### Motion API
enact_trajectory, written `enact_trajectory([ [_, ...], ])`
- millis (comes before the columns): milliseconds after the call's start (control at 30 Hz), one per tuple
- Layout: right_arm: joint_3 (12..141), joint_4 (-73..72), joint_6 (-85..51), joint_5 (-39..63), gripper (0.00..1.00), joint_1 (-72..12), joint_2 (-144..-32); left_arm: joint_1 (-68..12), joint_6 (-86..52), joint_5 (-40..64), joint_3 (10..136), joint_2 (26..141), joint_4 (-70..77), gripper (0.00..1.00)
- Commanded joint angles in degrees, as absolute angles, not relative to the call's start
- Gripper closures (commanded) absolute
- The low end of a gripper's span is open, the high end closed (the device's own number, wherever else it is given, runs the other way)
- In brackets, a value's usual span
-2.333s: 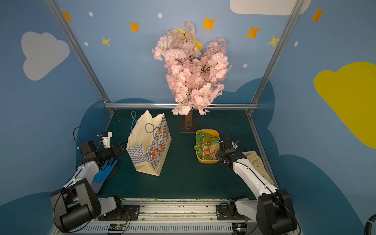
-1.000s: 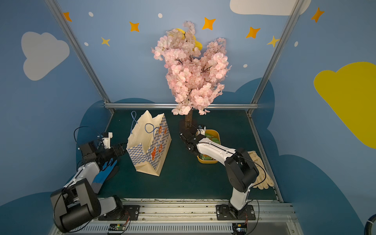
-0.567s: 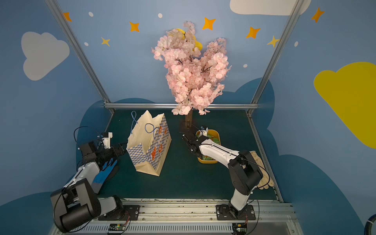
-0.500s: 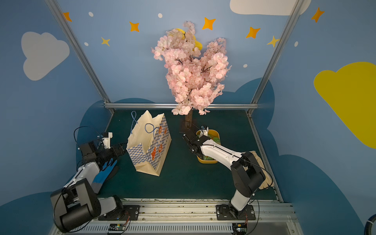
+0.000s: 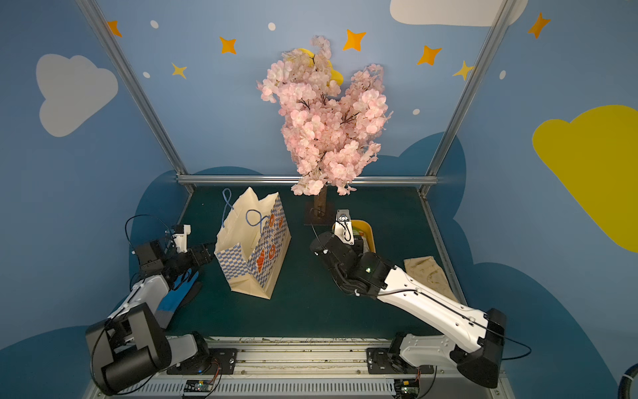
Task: Place the condiment packets inside the bag
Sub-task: Pick up the condiment packet from the storage box.
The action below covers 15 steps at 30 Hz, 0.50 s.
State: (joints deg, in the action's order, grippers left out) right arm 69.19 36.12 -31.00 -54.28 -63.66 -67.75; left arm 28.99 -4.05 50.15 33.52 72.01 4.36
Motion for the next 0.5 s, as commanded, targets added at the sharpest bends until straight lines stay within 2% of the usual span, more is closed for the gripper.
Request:
enact_trajectory([
  [0,70.7,30.1,-23.4,-57.3,1.0,-69.2,-65.6,29.4,-3.2,50.7,34.0,71.6,4.5,0.0],
  [300,83.9,20.4,-6.2,-59.0,1.0,-86.7,-70.8,29.4,-3.3,50.3,33.9,71.8,4.9,0.0],
  [400,86.4,11.5,1.1,-57.9,1.0,-90.1,-73.5,29.5,-3.4,50.3,33.9,71.7,5.0,0.0],
  [467,90.3,10.7,2.7,-56.6,1.0,-90.7,-76.6,29.4,-3.4,50.3,33.9,71.7,5.1,0.0],
])
